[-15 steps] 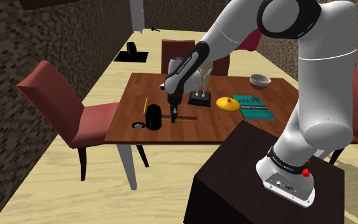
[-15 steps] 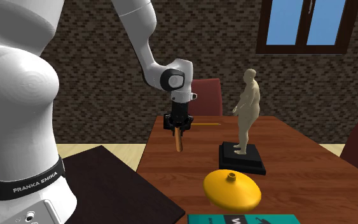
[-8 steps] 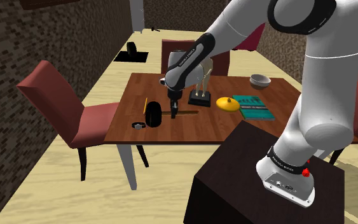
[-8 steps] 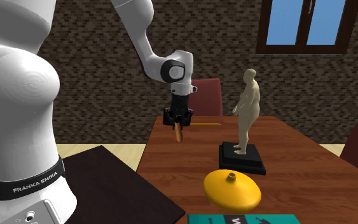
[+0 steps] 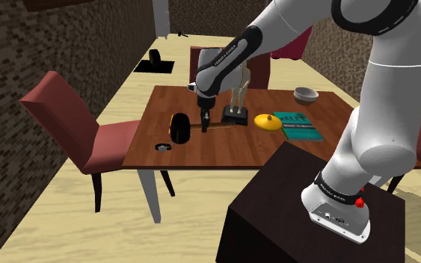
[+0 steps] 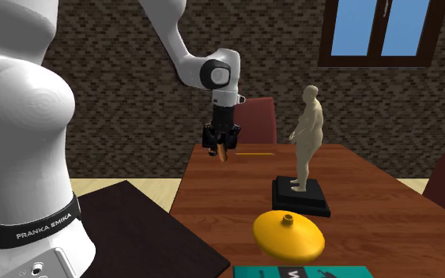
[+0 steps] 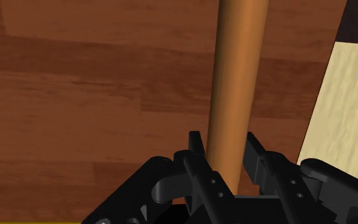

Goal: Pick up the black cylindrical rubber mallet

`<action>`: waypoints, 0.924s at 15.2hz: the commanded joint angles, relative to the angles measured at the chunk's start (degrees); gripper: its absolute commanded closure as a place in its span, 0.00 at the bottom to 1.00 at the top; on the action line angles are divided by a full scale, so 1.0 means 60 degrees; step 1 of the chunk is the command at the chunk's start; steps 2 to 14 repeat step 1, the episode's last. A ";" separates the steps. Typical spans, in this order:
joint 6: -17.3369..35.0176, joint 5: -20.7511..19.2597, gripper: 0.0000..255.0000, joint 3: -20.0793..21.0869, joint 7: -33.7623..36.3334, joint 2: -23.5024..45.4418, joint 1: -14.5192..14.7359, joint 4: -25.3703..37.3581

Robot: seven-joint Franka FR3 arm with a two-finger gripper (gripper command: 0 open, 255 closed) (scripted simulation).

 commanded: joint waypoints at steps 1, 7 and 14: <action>-0.0068 -0.0023 1.00 -0.0013 0.0011 -0.0056 -0.0001 0.0023; -0.0068 -0.0023 1.00 -0.0013 0.0011 -0.0056 -0.0001 0.0023; -0.0068 -0.0023 1.00 -0.0013 0.0011 -0.0056 -0.0001 0.0023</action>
